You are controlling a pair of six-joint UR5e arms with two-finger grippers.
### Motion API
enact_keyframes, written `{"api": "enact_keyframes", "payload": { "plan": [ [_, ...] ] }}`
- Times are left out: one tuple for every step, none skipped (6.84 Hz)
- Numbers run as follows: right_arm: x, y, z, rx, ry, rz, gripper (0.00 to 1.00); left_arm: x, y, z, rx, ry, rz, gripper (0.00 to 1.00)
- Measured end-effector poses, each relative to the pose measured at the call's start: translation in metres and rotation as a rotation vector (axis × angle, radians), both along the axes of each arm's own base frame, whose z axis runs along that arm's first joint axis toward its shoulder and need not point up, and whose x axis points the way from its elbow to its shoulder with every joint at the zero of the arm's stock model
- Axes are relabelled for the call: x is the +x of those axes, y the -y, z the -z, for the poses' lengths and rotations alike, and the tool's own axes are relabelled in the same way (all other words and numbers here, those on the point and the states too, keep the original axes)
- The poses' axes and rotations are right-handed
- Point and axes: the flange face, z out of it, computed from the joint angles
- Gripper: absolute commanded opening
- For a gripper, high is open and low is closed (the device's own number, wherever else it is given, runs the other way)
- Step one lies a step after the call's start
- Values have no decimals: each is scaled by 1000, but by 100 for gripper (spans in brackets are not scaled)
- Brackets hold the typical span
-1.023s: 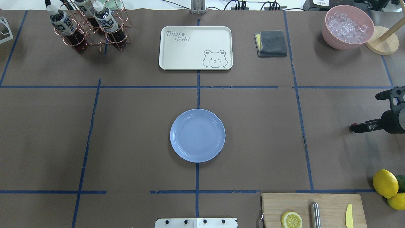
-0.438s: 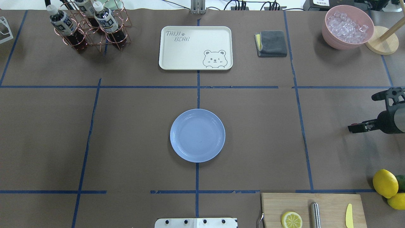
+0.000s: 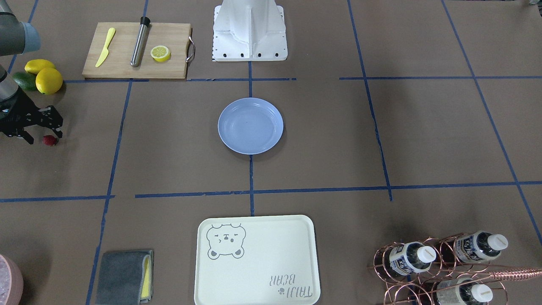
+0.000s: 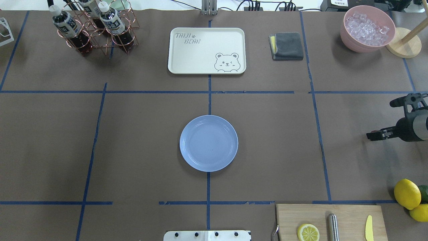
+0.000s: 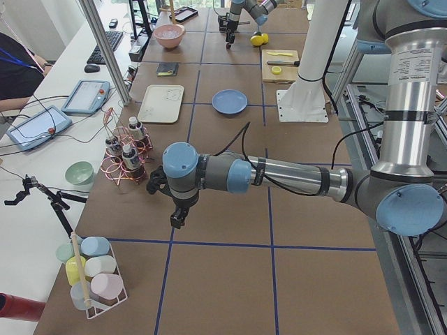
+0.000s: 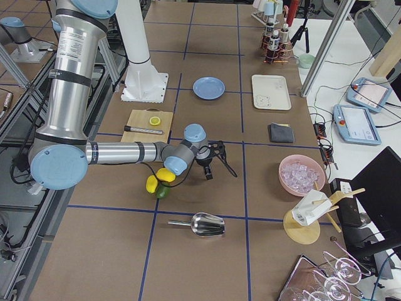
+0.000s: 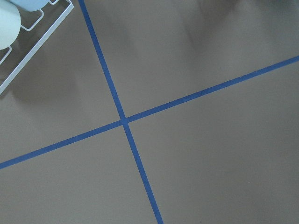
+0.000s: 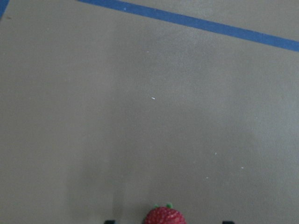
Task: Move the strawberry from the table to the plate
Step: 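Lower the right gripper onto the red strawberry and grasp it, then carry the strawberry with the right gripper over the light blue plate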
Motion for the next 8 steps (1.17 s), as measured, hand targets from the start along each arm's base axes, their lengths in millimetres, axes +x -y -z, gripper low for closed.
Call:
{"api": "enact_keyframes", "payload": {
  "plan": [
    [-3,2,0,2,-1,0,41,0,0,0,-1,0,1,100],
    [-4,3,-1,2,-2,0,0,0,0,-1,-2,0,1,100],
    [-5,3,0,3,-1,1,0,-1,-1,-1,-2,0,1,100],
    [-5,3,0,4,0,1,0,-1,-1,-1,-1,0,1,100],
    [-6,4,7,11,9,0,0,-1,-1,-1,-2,0,1,100],
    [-10,9,24,25,33,-6,0,-1,-2,-2,-6,0,1,100],
    [-24,19,51,25,75,-28,0,-1,-7,-9,-21,2,2,100],
    [-48,33,88,-6,114,-57,0,-1,-18,-22,-49,3,3,100]
  ]
}}
